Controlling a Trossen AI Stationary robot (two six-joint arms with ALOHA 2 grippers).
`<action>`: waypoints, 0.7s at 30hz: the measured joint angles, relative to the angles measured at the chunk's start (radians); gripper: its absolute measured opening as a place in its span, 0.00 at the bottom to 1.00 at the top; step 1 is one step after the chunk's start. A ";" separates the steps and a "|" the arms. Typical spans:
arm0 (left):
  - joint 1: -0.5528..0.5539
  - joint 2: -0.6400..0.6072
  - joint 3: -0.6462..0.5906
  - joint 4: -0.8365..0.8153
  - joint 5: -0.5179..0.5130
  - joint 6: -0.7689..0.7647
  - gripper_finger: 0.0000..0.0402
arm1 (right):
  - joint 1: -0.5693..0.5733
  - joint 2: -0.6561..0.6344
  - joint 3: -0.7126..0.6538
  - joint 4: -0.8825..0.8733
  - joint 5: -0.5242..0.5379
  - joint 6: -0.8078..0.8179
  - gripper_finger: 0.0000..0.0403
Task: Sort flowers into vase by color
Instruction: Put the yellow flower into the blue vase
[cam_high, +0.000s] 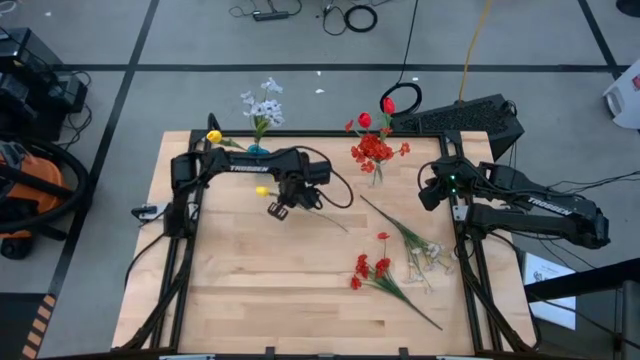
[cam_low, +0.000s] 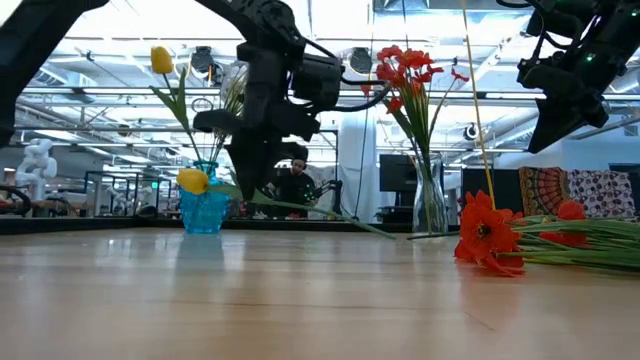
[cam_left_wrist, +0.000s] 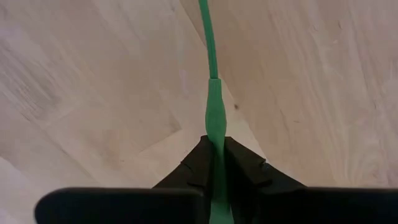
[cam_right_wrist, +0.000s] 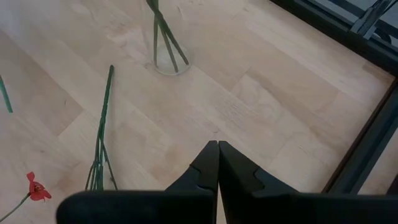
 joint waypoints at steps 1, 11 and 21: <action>0.006 0.000 0.000 0.001 0.000 0.001 0.09 | 0.000 0.000 0.000 0.000 0.000 0.000 0.00; -0.041 0.000 -0.045 0.090 -0.001 0.154 0.01 | 0.000 0.000 0.000 0.000 0.002 0.000 0.00; -0.084 0.001 -0.210 0.202 -0.181 0.178 0.03 | 0.000 0.000 0.000 0.000 0.002 -0.004 0.00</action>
